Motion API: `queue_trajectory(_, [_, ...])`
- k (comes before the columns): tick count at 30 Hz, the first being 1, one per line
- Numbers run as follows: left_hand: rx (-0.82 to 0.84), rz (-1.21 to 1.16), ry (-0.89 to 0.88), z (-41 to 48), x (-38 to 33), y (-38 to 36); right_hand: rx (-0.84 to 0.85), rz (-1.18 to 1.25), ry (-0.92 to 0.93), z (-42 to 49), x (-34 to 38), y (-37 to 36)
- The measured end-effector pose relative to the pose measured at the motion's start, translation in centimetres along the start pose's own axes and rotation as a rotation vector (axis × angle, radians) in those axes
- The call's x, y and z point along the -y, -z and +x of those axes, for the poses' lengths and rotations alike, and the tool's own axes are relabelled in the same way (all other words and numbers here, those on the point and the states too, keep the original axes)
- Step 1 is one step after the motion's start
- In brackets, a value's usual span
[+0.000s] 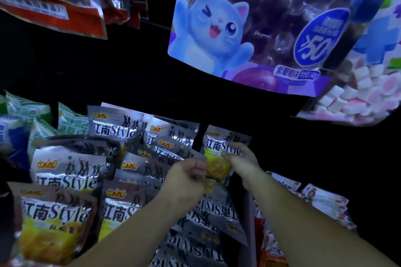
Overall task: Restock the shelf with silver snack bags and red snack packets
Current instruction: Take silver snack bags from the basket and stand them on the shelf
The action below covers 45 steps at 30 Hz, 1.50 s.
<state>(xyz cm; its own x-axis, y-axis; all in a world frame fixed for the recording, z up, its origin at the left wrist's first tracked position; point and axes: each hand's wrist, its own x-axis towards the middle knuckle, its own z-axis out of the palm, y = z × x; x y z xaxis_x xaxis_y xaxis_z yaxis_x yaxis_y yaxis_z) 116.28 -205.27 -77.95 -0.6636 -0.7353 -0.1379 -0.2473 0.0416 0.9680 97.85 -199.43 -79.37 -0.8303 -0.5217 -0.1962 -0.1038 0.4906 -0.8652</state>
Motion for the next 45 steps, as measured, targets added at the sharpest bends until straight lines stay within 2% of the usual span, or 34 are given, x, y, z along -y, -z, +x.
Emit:
queue_trajectory(4, [0.054, -0.078, 0.065, -0.4, 0.0, 0.1, 0.013, 0.091, -0.063, 1.0, -0.9, -0.1])
queue_trajectory(9, [0.05, -0.102, 0.06, -0.7, -0.6, 0.6, -0.025, 0.16, -0.102, 1.9, -1.6, -0.8])
queue_trajectory(16, [0.035, -0.004, 0.0, -1.4, -1.6, 2.7, -0.278, 0.047, 0.122, -0.2, 0.6, 0.1])
queue_trajectory(21, [0.066, 0.034, -0.08, -4.1, -4.8, 4.8, -0.286, 0.042, 0.28, -6.7, 4.9, 4.9])
queue_trajectory(26, [0.091, -0.026, -0.103, -11.0, -9.5, 6.0, -0.187, 0.107, 0.352, -16.7, 8.9, 8.9])
queue_trajectory(28, [0.098, -0.155, -0.124, -14.0, -11.7, 6.6, -0.119, 0.204, 0.31, -20.7, 10.6, 9.8])
queue_trajectory(30, [0.083, -0.178, -0.148, -16.4, -13.4, 7.5, -0.05, 0.285, 0.224, -24.5, 12.1, 10.3])
queue_trajectory(34, [0.084, -0.265, -0.197, -21.4, -16.2, 9.4, 0.217, 0.419, 0.119, -31.5, 15.2, 11.2])
queue_trajectory(36, [0.078, -0.269, -0.205, -23.8, -17.6, 10.3, 0.306, 0.372, 0.108, -34.3, 16.5, 11.1])
queue_trajectory(43, [-0.125, -0.183, -0.224, -29.2, -17.6, 13.2, 0.384, 0.313, 0.209, -39.9, 15.8, 9.3])
queue_trajectory(45, [-0.181, -0.171, -0.167, -30.0, -16.6, 13.2, 0.279, 0.376, 0.231, -40.2, 14.5, 8.1])
